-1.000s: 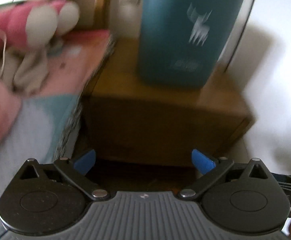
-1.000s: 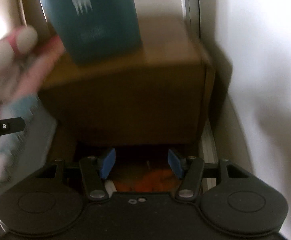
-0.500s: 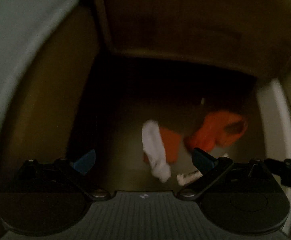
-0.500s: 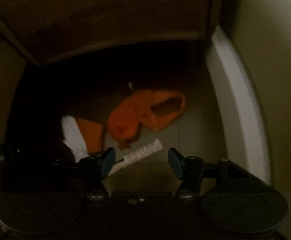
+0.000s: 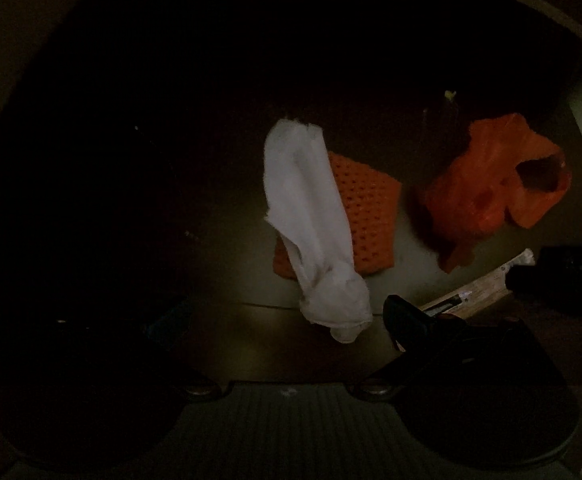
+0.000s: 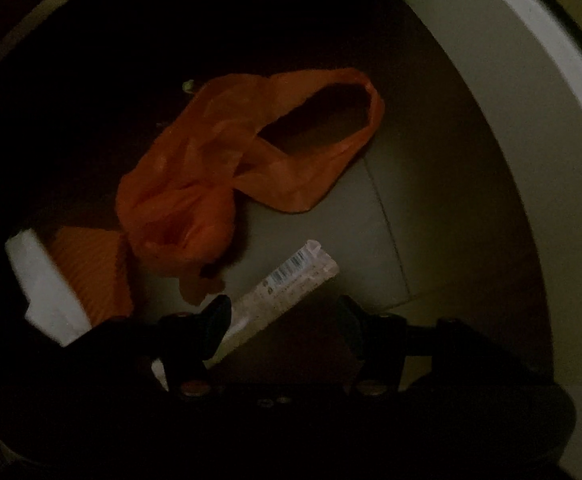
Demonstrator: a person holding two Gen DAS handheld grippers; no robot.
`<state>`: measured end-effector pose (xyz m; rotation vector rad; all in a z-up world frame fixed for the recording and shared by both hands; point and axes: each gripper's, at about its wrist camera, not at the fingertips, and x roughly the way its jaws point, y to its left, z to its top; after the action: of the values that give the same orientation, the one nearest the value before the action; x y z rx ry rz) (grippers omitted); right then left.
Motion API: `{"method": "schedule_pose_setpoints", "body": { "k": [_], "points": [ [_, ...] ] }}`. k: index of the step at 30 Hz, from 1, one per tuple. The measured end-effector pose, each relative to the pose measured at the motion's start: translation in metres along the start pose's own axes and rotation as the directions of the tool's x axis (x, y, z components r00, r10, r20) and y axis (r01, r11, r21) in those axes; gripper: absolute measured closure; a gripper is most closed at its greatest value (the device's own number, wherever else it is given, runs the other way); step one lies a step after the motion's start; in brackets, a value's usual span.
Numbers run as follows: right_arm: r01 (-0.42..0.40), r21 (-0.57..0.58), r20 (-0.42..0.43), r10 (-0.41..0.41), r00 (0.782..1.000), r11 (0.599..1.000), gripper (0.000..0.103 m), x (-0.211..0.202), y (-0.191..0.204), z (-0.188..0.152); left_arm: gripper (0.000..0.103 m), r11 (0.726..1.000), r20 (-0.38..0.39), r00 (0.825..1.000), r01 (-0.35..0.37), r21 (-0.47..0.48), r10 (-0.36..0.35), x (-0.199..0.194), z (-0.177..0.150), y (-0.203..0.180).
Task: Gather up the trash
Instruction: 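Move both open tools back down into the cubby toward the orange bag, then grasp the white cloth with left tool while right tool grasps the white stick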
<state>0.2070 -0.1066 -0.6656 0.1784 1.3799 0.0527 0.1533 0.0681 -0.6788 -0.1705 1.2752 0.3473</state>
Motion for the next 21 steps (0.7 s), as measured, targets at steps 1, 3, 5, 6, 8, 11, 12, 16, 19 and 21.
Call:
{"method": "schedule_pose_setpoints", "body": {
  "k": [1, 3, 5, 6, 8, 11, 12, 16, 19, 21],
  "points": [
    [0.012, 0.012, -0.01, -0.012, 1.0, 1.0, 0.046, 0.004, 0.001, 0.001, 0.001, 1.0, -0.004, 1.0, 0.004, -0.003, -0.004, 0.004, 0.0, 0.0],
    [0.015, 0.041, -0.022, -0.014, 1.0, 0.999, 0.047, 0.008, 0.003, 0.001, 0.002, 1.0, -0.009, 1.0, 0.016, -0.014, -0.016, 0.01, 0.0, 0.001],
    [0.029, 0.059, -0.042, -0.027, 0.999, 0.998, 0.047, 0.013, 0.006, -0.001, 0.005, 1.0, -0.013, 1.0, 0.011, -0.011, -0.011, 0.015, 0.001, 0.0],
    [0.039, 0.065, -0.051, -0.036, 0.998, 0.997, 0.047, 0.016, 0.007, -0.002, 0.008, 1.0, -0.02, 1.0, 0.014, -0.014, -0.014, 0.018, 0.001, 0.001],
    [0.044, 0.081, -0.056, -0.039, 0.998, 0.996, 0.048, 0.02, 0.009, -0.003, 0.014, 0.999, -0.035, 0.999, 0.023, -0.027, -0.024, 0.024, 0.003, 0.002],
    [0.07, 0.077, -0.046, -0.066, 0.997, 0.995, 0.046, 0.022, 0.018, -0.004, 0.02, 0.997, -0.056, 0.997, 0.048, -0.065, -0.052, 0.03, 0.006, 0.006],
    [0.077, 0.074, -0.045, -0.073, 0.996, 0.994, 0.046, 0.024, 0.022, -0.005, 0.023, 0.995, -0.064, 0.996, 0.062, -0.078, -0.067, 0.032, 0.006, 0.007],
    [0.116, 0.03, -0.048, -0.115, 0.992, 0.993, 0.051, 0.026, 0.036, -0.011, 0.044, 0.994, -0.082, 0.992, 0.085, -0.075, -0.091, 0.037, 0.005, 0.006],
    [0.13, 0.035, -0.032, -0.129, 0.991, 0.991, 0.067, 0.027, 0.038, -0.015, 0.067, 0.993, -0.093, 0.991, 0.09, -0.081, -0.098, 0.04, 0.004, 0.007],
    [0.123, 0.024, -0.025, -0.123, 0.992, 0.992, 0.072, 0.026, 0.035, -0.018, 0.068, 0.991, -0.097, 0.989, 0.101, -0.091, -0.11, 0.039, 0.003, 0.008]
  ]
}}
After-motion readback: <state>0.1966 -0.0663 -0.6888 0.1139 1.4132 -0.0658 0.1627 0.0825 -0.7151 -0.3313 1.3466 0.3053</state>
